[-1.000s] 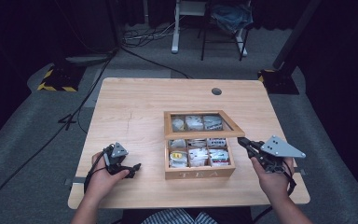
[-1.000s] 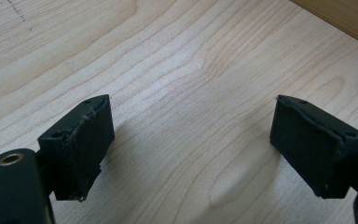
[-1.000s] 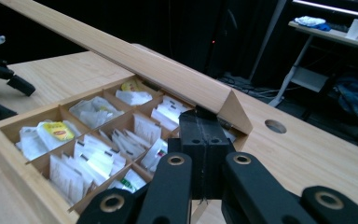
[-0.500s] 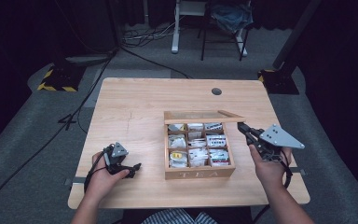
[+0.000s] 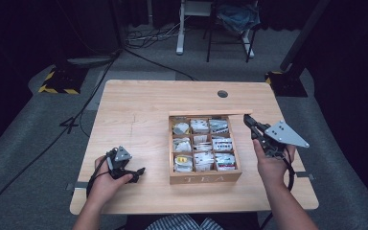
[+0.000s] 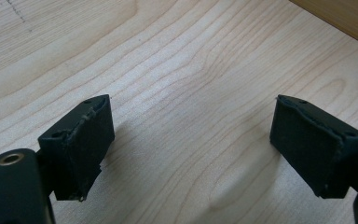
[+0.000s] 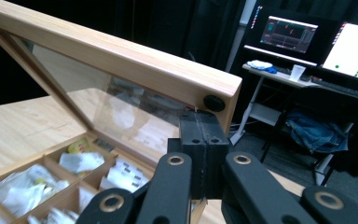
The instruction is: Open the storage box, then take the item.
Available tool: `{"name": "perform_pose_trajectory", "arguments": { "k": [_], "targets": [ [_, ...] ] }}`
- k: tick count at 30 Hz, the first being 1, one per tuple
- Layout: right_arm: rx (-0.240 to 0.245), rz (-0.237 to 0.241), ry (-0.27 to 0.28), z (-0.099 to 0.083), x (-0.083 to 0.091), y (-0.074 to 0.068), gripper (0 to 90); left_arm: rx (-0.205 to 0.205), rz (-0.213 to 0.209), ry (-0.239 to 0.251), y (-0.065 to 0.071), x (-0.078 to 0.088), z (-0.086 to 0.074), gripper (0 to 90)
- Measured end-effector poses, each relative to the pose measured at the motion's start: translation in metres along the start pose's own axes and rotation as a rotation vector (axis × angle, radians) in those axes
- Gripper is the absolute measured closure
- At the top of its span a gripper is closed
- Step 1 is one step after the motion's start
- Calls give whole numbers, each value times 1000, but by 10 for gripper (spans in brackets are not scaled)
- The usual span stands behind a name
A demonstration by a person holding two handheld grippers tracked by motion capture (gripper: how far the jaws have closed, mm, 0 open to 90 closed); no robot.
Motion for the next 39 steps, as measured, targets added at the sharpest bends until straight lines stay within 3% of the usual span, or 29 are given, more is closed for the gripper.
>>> {"name": "perform_pose_trajectory", "arguments": {
  "k": [8, 11, 20, 23, 26, 31, 39],
  "targets": [
    [15, -34, 29, 3, -10, 6, 900, 0, 5, 0, 0, 0, 0, 145],
    [7, -27, 33, 5, -15, 10, 900, 8, 19, 0, 1, 1, -1, 151],
    [2, -20, 29, 7, -22, 11, 900, -4, 7, 1, 6, 2, -2, 155],
    [4, -18, 26, 7, -22, 11, 900, 7, 5, -4, 9, 3, -1, 167],
    [-4, -22, 30, 6, -21, 12, 900, 56, -23, 10, 11, 4, 2, 207],
    [-9, -21, 32, 6, -19, 12, 900, 39, -21, 28, 13, 11, 10, 221],
    [-8, -20, 29, 5, -19, 11, 900, -5, -39, 60, 27, 27, 31, 245]
  ]
}}
Point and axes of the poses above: each handheld gripper's, and its own axes: x roughly backward along the jaws, z roughly out of its top, y roughly to its right, the point moved 6 cm from there along -x, roughly forward along the jaws, and after that the axes turned 1 degree about z, right-handed, at the moved point
